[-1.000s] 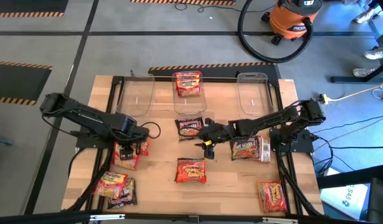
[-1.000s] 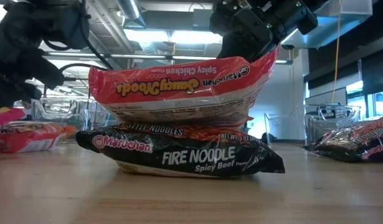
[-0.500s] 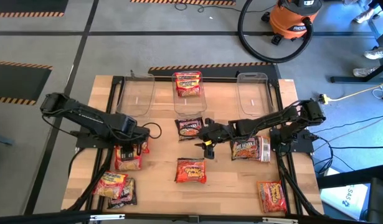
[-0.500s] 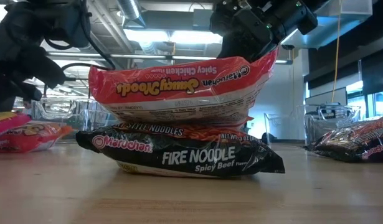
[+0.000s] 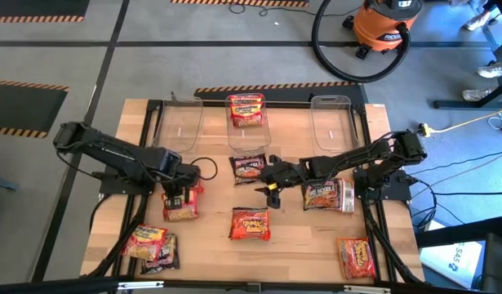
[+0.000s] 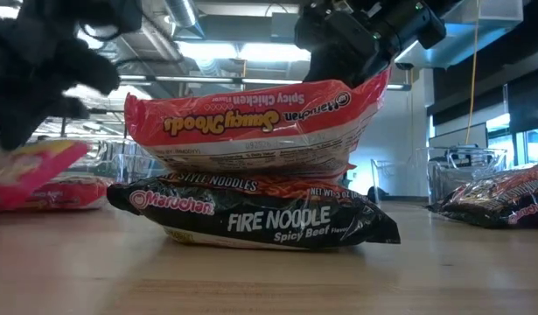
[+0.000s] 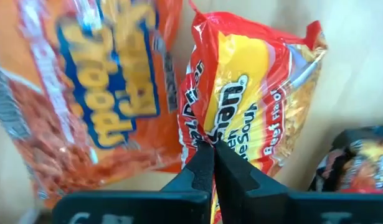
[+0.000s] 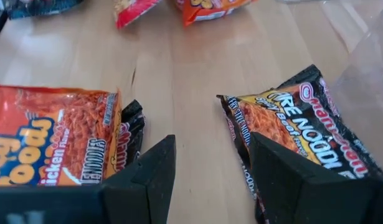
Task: Sort Maruchan noodles
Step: Put the top red noodle pack into the middle transparent bin
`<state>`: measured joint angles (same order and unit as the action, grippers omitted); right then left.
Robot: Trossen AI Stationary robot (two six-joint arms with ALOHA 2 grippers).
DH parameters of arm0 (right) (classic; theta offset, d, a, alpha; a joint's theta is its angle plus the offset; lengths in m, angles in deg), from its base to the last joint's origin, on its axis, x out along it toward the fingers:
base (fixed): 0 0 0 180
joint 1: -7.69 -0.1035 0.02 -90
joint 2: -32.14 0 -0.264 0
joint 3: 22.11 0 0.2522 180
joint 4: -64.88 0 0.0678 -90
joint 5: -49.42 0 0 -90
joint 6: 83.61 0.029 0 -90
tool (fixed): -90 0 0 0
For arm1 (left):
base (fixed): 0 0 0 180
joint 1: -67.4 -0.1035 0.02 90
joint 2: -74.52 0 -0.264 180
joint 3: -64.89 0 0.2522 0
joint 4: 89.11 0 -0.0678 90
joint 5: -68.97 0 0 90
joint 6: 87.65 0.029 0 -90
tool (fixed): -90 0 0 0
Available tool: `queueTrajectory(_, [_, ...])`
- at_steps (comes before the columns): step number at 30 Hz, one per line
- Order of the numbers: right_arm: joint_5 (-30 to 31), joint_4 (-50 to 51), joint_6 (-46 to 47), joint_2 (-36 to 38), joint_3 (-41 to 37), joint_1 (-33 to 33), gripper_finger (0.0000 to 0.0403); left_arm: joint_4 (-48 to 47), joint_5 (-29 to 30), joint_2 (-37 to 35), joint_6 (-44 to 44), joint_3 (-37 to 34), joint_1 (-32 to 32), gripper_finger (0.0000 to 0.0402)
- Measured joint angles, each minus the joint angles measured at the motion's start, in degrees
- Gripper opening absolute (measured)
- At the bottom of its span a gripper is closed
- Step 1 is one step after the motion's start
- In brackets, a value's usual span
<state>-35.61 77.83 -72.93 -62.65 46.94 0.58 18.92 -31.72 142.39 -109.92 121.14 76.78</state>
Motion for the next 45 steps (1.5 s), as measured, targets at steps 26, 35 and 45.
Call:
queueTrajectory(26, [-0.5,-25.5,20.0,-8.8,0.1,0.0,0.0292,17.2,21.0,-0.1,0.4,5.5,0.2,0.0000])
queueTrajectory(35, [0.4,-28.8,22.5,-14.9,4.7,0.0,0.0291,24.1,24.0,-0.1,2.2,5.5,0.2,0.0000])
queueTrajectory(45, [2.5,-25.5,22.1,-16.8,7.9,0.1,0.0287,30.0,23.5,-0.1,4.9,5.5,0.2,0.0000])
